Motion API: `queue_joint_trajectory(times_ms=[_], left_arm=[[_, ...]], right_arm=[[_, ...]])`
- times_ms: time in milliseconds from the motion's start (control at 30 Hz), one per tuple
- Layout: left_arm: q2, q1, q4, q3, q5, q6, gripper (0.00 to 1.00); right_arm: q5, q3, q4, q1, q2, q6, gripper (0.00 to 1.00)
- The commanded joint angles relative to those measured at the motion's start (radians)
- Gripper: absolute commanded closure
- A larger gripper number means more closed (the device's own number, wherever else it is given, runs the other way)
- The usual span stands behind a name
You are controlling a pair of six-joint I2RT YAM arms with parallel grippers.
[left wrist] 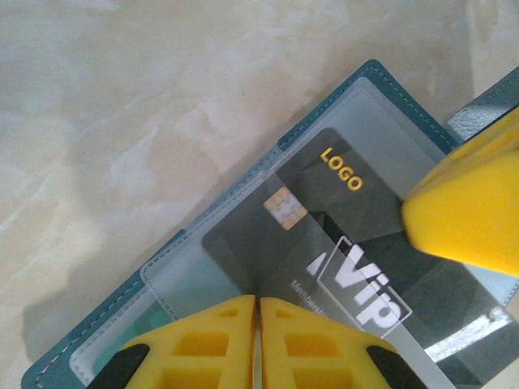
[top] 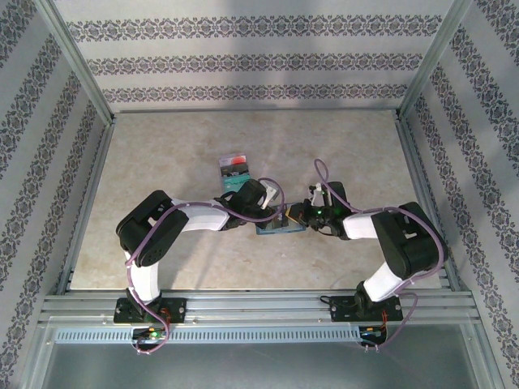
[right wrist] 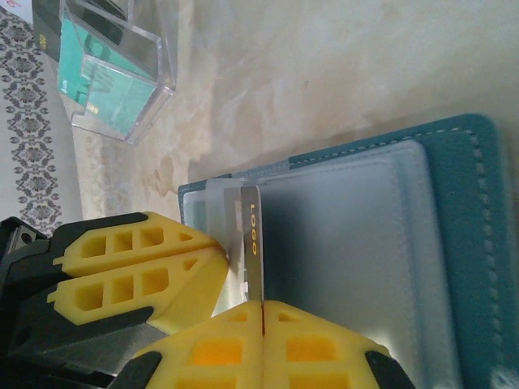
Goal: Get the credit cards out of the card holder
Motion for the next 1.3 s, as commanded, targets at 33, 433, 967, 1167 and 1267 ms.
queue_joint_trajectory(times_ms=[33,433,967,1167,1267], left_arm=[[0.012,0.010,-0.111,-0.031,-0.034,0.013,0.90],[0.030,0.010,-0.087,-0.024,0.008,-0.012,0.90],[-0.081,0.021,-0.054,-0.079,-0.045,-0.032,0.87],[-0.180,0.050,-0.085,-0.090,-0.057,0.006,0.81],[-0.236,0.066,-0.118,-0.085,-0.044,0.034,0.70]], right_arm=[[0.001,-0.011,-0.033,-0.016,-0.040,-0.044,1.00],[-0.034,0.019,-0.019,0.035,-0.037,-0.046,0.83],[0.068,0.064,-0.235,0.039,-0.106,-0.166,1.00],[0.146,0.136,-0.474,0.039,-0.211,-0.309,0.99],[0.113,0.165,-0.527,0.040,-0.258,-0.371,0.99]])
